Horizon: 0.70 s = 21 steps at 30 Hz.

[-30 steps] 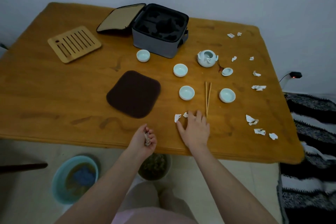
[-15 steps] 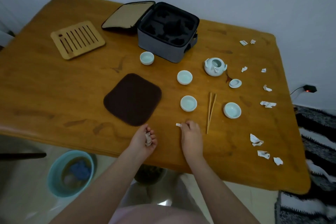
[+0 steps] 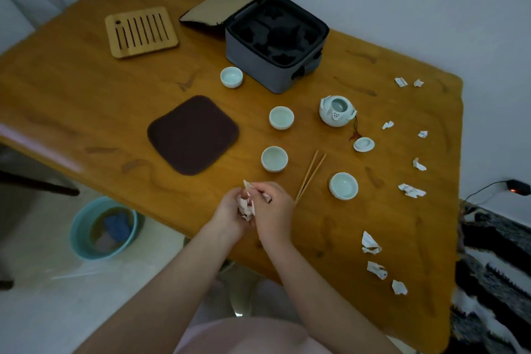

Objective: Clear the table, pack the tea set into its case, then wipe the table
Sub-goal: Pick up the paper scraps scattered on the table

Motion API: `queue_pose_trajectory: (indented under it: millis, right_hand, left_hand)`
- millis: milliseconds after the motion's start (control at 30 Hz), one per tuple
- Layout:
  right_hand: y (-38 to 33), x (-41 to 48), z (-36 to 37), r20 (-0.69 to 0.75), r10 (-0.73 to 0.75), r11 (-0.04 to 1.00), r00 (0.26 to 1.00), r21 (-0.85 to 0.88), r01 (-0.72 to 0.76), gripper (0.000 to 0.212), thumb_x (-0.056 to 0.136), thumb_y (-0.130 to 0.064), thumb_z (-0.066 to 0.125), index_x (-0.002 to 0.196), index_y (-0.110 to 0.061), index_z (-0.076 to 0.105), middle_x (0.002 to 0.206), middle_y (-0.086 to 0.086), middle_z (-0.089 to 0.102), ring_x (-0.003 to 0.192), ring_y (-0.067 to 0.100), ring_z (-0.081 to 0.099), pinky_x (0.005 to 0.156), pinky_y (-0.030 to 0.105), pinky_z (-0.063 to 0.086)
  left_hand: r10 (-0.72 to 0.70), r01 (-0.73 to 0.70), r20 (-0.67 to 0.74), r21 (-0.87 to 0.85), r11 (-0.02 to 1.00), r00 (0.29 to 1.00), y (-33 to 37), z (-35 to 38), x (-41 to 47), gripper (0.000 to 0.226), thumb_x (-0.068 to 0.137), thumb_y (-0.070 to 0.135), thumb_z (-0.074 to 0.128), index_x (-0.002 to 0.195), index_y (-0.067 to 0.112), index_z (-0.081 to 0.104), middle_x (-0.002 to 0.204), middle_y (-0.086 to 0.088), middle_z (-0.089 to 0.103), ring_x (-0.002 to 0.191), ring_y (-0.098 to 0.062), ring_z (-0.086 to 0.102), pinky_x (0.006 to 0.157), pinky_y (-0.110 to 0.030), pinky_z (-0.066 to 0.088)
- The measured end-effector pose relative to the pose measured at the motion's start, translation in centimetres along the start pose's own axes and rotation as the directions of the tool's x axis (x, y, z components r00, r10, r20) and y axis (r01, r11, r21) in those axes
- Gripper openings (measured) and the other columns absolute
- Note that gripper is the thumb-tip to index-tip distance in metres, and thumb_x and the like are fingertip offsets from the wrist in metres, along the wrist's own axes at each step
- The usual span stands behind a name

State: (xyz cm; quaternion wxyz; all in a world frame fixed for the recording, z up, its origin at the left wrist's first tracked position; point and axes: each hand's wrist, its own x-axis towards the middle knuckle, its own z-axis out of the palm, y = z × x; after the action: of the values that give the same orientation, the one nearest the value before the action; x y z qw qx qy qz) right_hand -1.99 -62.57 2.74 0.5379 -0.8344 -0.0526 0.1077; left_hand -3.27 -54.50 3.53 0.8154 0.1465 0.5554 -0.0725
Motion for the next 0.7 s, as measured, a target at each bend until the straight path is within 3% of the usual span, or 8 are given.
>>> queue_pose_trajectory:
  millis: [133, 267, 333, 400, 500, 533, 600, 700]
  right_hand:
    - [1.0, -1.0, 0.4, 0.141, -0.129, 0.986, 0.982, -0.085, 0.142, 0.015, 0.092, -0.017, 0.063, 0.099, -0.018, 0.076, 0.099, -0.011, 0.066, 0.092, 0.000, 0.060, 0.080, 0.011, 0.048]
    - [1.7, -1.5, 0.2, 0.298, -0.303, 0.884, 0.905, -0.267, 0.384, 0.029, 0.097, -0.026, 0.047, 0.106, -0.017, 0.073, 0.111, -0.006, 0.066, 0.107, 0.006, 0.054, 0.092, 0.019, 0.045]
    - [1.3, -2.1, -0.1, 0.337, -0.376, 0.834, 0.863, -0.284, 0.474, 0.042, 0.098, -0.031, 0.034, 0.107, -0.016, 0.072, 0.113, -0.003, 0.067, 0.112, 0.010, 0.052, 0.098, 0.030, 0.046]
    - [1.1, -2.5, -0.1, 0.361, -0.434, 0.738, 0.825, -0.382, 0.556, 0.049, 0.099, -0.033, 0.026, 0.112, -0.016, 0.071, 0.121, -0.002, 0.066, 0.125, 0.015, 0.048, 0.108, 0.042, 0.040]
    - [1.2, -2.9, -0.6, 0.446, -0.455, 0.577, 0.770, -0.511, 0.637, 0.050, 0.102, -0.029, 0.022, 0.123, -0.017, 0.065, 0.141, -0.003, 0.054, 0.144, 0.021, 0.029, 0.117, 0.054, 0.021]
    - [1.3, -3.1, -0.9, 0.461, -0.470, 0.568, 0.753, -0.495, 0.658, 0.049, 0.102, -0.028, 0.021, 0.129, -0.017, 0.061, 0.146, -0.002, 0.049, 0.146, 0.021, 0.023, 0.118, 0.055, 0.017]
    - [1.3, -3.6, -2.0, 0.421, -0.489, 0.675, 0.764, -0.372, 0.637, 0.048, 0.102, -0.029, 0.022, 0.139, -0.018, 0.051, 0.152, -0.001, 0.041, 0.147, 0.018, 0.022, 0.121, 0.046, 0.013]
    - [2.0, -2.7, -3.3, 0.218, -0.477, 0.801, 0.851, -0.291, 0.524, 0.041, 0.103, -0.029, 0.034, 0.137, -0.017, 0.053, 0.138, 0.001, 0.055, 0.131, 0.013, 0.044, 0.110, 0.028, 0.035]
  left_hand:
    - [0.040, -0.040, 0.010, 0.009, 0.999, 0.999, -1.5, 0.8, -2.4, 0.042, 0.101, 0.038, 0.040, 0.088, 0.006, 0.063, 0.078, -0.013, 0.067, 0.081, -0.026, 0.061, 0.073, -0.035, 0.047]
    - [0.022, -0.023, -0.011, -0.057, 0.998, 1.000, -1.0, -0.3, -3.0, 0.044, 0.095, 0.051, 0.047, 0.105, 0.014, 0.069, 0.101, -0.009, 0.069, 0.095, -0.025, 0.063, 0.078, -0.040, 0.048]
    - [0.049, -0.050, -0.020, -0.025, 0.998, 0.999, -0.6, -0.8, -3.1, 0.039, 0.094, 0.049, 0.052, 0.098, 0.016, 0.071, 0.088, -0.008, 0.072, 0.089, -0.022, 0.065, 0.075, -0.039, 0.050]
    - [0.059, -0.058, -0.009, 0.049, 0.997, 0.998, -0.4, -1.1, -3.4, 0.037, 0.094, 0.045, 0.053, 0.092, 0.013, 0.072, 0.078, -0.010, 0.073, 0.086, -0.023, 0.066, 0.076, -0.038, 0.051]
    - [0.047, -0.044, -0.031, 0.083, 0.996, 0.998, -0.8, -1.5, -3.3, 0.040, 0.096, 0.043, 0.052, 0.099, 0.008, 0.071, 0.082, -0.013, 0.075, 0.090, -0.025, 0.068, 0.080, -0.036, 0.053]
    - [0.047, -0.045, -0.026, 0.061, 0.997, 0.999, -0.8, -1.5, -3.3, 0.039, 0.097, 0.041, 0.051, 0.098, 0.007, 0.070, 0.078, -0.013, 0.074, 0.086, -0.024, 0.069, 0.075, -0.035, 0.054]
    - [0.008, -0.008, 0.009, -0.050, 0.999, 1.000, -0.8, -1.8, -2.8, 0.033, 0.097, 0.038, 0.052, 0.086, 0.010, 0.064, 0.059, -0.010, 0.067, 0.062, -0.020, 0.066, 0.052, -0.032, 0.051]
    - [-0.007, 0.011, 0.019, -0.219, 0.976, 1.000, 0.0, -1.9, -1.6, 0.031, 0.095, 0.039, 0.055, 0.074, 0.017, 0.053, 0.048, 0.003, 0.049, 0.036, -0.007, 0.044, 0.028, -0.019, 0.029]
